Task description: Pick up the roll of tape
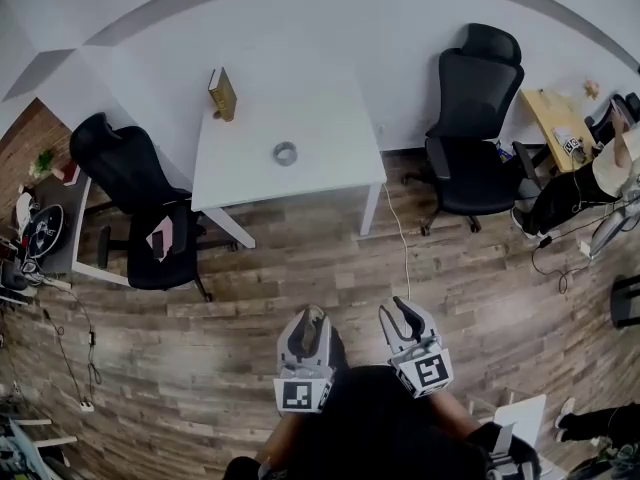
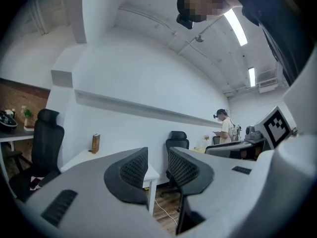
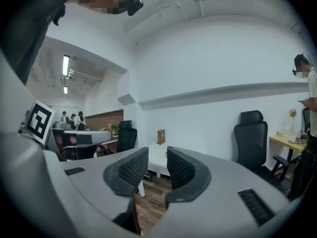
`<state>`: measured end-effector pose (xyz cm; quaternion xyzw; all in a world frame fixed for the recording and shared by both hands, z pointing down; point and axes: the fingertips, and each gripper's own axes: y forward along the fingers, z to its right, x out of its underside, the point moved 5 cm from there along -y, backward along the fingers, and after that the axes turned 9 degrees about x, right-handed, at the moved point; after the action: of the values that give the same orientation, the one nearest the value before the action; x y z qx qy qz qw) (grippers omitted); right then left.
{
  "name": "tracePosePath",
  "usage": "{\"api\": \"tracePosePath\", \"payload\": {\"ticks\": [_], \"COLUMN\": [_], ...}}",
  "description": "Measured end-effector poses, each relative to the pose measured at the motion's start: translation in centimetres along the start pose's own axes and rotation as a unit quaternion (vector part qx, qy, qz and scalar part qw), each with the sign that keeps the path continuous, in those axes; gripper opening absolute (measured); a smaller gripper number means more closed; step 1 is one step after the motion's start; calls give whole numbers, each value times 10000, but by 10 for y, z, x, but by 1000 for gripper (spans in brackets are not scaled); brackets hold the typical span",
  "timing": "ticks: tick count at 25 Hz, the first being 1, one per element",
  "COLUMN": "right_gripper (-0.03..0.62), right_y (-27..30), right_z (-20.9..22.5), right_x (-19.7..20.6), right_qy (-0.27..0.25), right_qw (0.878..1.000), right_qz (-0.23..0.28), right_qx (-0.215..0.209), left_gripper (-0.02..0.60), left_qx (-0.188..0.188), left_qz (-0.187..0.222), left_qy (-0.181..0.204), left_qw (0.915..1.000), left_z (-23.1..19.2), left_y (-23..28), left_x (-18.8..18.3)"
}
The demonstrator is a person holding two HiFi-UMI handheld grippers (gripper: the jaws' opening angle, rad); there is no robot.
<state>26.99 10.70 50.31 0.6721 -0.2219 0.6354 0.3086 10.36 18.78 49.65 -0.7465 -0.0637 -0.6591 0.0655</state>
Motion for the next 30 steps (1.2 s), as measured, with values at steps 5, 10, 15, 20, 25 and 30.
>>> {"api": "tracePosePath", "payload": {"ticks": [5,10,15,20,25,30], "right_gripper": [118,118,118,118,120,137], "right_y": [100,197,272,343,413,499], "right_z": [-16,-32,-47,-56,-54,-35], "right_x": [-23,-47,-51,-42,-29,-4], "right_qy": [-156,-235,-446,-652,-873,-1229], "right_qw": [9998,9995,9981,9957,9916,9794], "right_qz": [39,-127,-114,-275,-496,-1121], "right_qx": [-132,-146,-417,-596,-812,-1143], "left_gripper": [129,127,127,129,127,129], "left_qx": [99,204,155,74,-219,-442], "left_qz": [193,297,147,60,54,-37], "left_qy": [-101,17,-109,-96,-102,-104], "left_qw": [9997,9993,9997,9999,9997,9990], "left_z": [-84,-153,-205,-257,-304,-346], "left_y": [52,89,108,133,160,210], "left_x": [-28,-44,-44,-39,-45,-48]}}
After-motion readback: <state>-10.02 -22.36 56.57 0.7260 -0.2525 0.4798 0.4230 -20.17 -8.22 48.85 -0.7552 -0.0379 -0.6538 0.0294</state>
